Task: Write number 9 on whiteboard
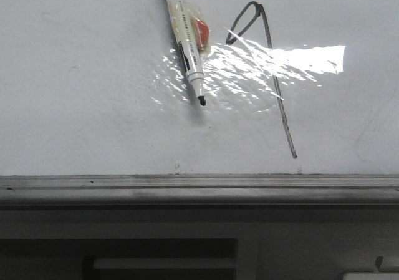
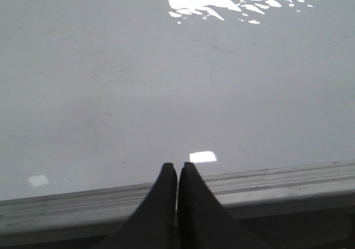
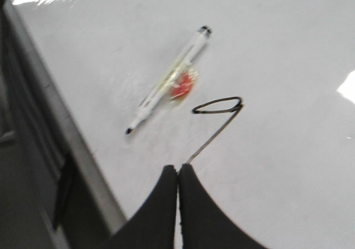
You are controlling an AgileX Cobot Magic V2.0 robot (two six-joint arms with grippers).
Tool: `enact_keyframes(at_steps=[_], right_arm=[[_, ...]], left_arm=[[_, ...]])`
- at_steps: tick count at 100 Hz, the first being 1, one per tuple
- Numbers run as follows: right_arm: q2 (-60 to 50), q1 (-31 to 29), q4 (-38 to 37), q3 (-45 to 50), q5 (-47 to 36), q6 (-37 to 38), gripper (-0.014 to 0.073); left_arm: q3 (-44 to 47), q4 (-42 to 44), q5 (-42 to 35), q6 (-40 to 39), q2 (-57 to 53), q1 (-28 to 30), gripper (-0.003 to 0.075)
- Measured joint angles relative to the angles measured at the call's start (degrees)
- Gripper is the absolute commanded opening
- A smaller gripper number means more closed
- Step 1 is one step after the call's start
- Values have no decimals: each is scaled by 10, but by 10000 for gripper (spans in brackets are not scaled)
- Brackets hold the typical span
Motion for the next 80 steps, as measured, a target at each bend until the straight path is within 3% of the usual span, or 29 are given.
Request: enact_keyframes(at_steps=[17,31,51,80], right_arm=[[0,-167,17,154,-299,0,-41],[-10,-249,69,261,-392,0,-41],[-109,-323,100,316,-355,0,-41],[-283,-417,108,316,-114,0,-41]], left_arm=[[0,0,0,0,0,0,-20],[0,0,0,0,0,0,-20],[0,0,-1,0,0,0,-20],[0,0,-1,0,0,0,-20]])
